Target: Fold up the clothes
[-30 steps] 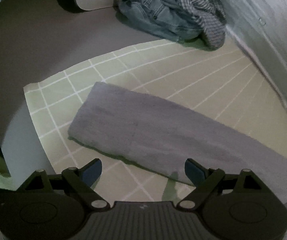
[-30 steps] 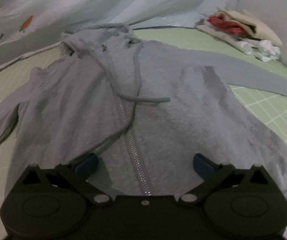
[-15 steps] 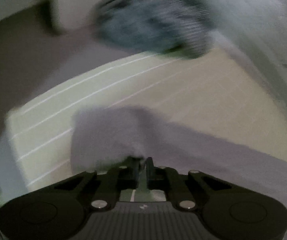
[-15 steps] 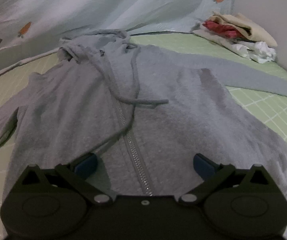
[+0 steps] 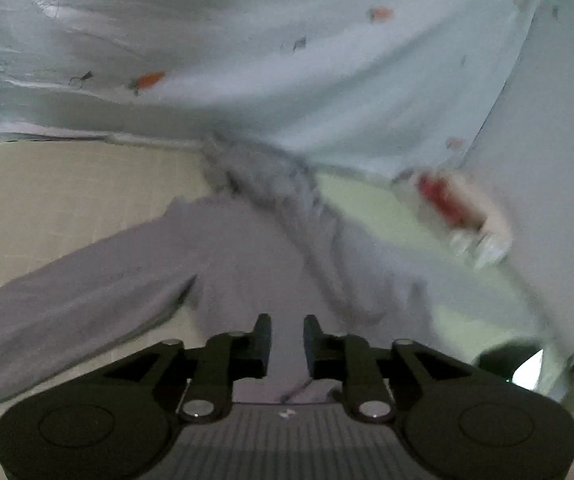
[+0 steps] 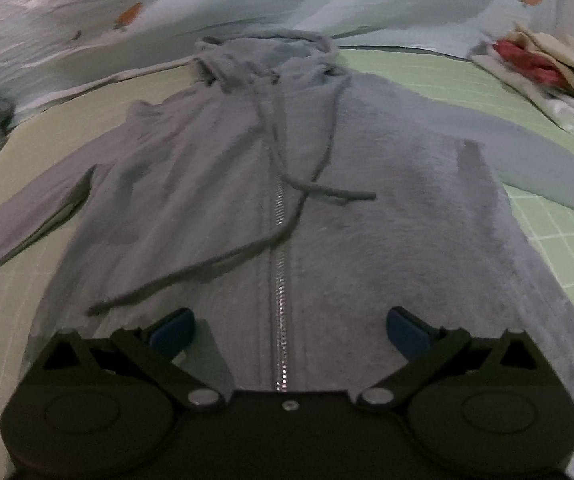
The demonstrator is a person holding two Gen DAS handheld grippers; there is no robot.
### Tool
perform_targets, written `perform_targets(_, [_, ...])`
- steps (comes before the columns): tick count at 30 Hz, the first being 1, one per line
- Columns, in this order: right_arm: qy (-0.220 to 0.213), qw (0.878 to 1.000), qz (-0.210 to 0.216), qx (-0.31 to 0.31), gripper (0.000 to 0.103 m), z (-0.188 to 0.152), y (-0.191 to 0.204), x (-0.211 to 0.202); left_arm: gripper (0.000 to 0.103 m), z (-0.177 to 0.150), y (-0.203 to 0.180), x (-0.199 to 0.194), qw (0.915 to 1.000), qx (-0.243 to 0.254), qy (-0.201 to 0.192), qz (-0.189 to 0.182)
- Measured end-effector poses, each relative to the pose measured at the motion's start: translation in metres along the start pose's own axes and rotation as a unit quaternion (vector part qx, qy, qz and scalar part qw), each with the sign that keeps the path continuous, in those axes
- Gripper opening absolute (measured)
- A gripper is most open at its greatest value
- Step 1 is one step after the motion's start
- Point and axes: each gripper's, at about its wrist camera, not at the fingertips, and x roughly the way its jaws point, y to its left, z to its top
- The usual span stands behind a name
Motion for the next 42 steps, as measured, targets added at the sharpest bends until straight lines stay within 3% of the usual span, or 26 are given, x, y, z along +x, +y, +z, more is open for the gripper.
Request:
perform_targets(4, [-0.006,1.0,0.011,-0.024,0.103,-0.006,-0.001,-0.003,0.032,-0.012,0.042,-0.005,0.9903,-0.11,0.01,0.084])
perform_targets(7, [-0.014,0.999,0.002,-0.036,0.103,-0.009,0.002,-0.002,0.041,-0.026,0.09,-0.026,0.9688,-0.199,-0.003,0.148])
perform_targets(10, [-0.026,0.999,-0.012,-0.029,0.103,-0.011,0.006,-0.001,0.046,-0.041,0.134,-0.048,0.9386,-0.278,-0.011,0.204])
perform_targets(14, [-0.035,0.999,-0.029,-0.009,0.103,-0.011,0.009,0.0,0.053,-0.07,0.191,-0.078,0.883,-0.378,-0.023,0.278])
perform_targets(16, [-0.04,0.998,-0.038,0.0,0.103,-0.012,0.011,0.001,0.054,-0.078,0.209,-0.085,0.867,-0.388,-0.019,0.312])
perform_targets(17, [-0.043,0.998,-0.043,0.006,0.103,-0.013,0.012,0.001,0.054,-0.081,0.217,-0.088,0.8648,-0.383,-0.015,0.324])
perform_targets(21, [-0.053,0.996,-0.068,0.032,0.103,-0.016,0.018,0.001,0.054,-0.084,0.236,-0.083,0.869,-0.349,-0.005,0.35])
perform_targets(27, [-0.058,0.991,-0.101,0.067,0.103,-0.02,0.027,-0.001,0.054,-0.083,0.245,-0.069,0.8867,-0.293,0.018,0.357])
perform_targets(29, [-0.059,0.99,-0.107,0.074,0.103,-0.021,0.028,-0.001,0.051,-0.083,0.251,-0.07,0.8851,-0.29,0.002,0.364])
perform_targets(30, [-0.06,0.989,-0.109,0.076,0.103,-0.021,0.029,-0.001,0.046,-0.083,0.255,-0.072,0.882,-0.295,-0.006,0.368])
perform_targets(32, [-0.06,0.989,-0.113,0.079,0.103,-0.02,0.03,0.0,0.01,-0.08,0.262,-0.074,0.8766,-0.307,-0.017,0.37])
perform_targets(35, [-0.058,0.989,-0.112,0.08,0.103,-0.019,0.03,0.0,0.009,-0.065,0.265,-0.079,0.8755,-0.294,-0.044,0.381])
perform_targets(39, [-0.051,0.991,-0.102,0.069,0.103,-0.016,0.027,0.001,0.008,-0.024,0.237,-0.082,0.8946,-0.232,-0.101,0.368])
perform_targets(40, [-0.046,0.992,-0.096,0.065,0.103,-0.014,0.025,0.002,0.008,-0.013,0.225,-0.081,0.9037,-0.214,-0.116,0.352])
perform_targets(42, [-0.036,0.994,-0.084,0.054,0.103,-0.01,0.022,0.003,0.008,0.013,0.19,-0.077,0.9298,-0.16,-0.151,0.295])
